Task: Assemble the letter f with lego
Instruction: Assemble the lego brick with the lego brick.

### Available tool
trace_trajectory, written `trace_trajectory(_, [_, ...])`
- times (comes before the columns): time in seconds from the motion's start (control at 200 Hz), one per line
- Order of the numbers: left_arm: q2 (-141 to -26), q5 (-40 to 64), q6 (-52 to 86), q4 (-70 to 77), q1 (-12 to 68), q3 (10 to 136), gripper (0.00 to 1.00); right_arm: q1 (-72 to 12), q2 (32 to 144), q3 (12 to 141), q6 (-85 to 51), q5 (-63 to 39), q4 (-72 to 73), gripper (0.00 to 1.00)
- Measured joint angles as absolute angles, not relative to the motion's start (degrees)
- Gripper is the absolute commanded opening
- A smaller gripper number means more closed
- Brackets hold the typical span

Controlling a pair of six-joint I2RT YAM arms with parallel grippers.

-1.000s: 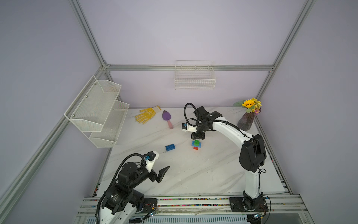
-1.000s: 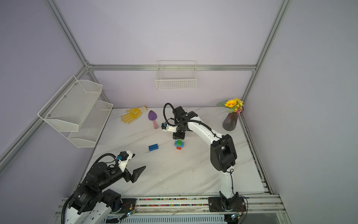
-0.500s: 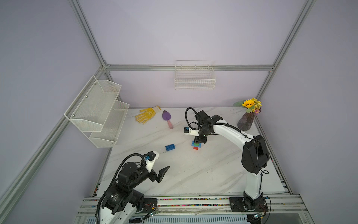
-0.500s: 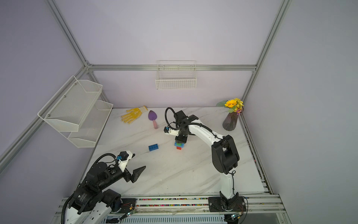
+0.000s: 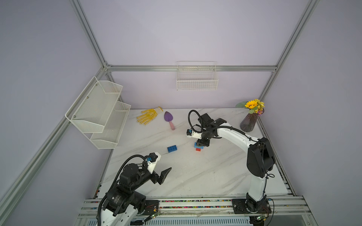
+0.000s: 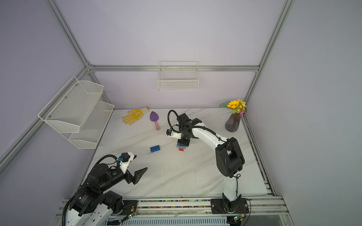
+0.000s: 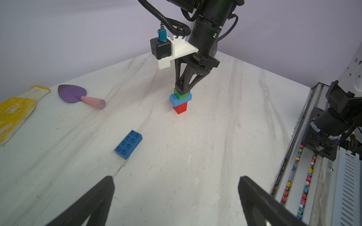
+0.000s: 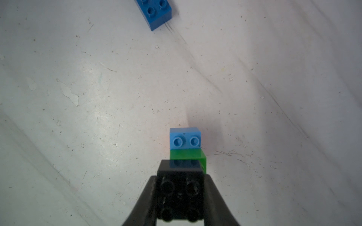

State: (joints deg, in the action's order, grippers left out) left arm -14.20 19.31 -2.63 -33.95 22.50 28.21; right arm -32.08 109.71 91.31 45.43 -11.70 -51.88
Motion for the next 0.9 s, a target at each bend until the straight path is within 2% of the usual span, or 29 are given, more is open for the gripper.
trace_trajectory(0.9, [-14.20, 19.25, -2.61, -33.95, 22.50, 28.23, 1.00, -29.19, 111.13, 91.61, 47.20, -15.51, -50.70, 0.05])
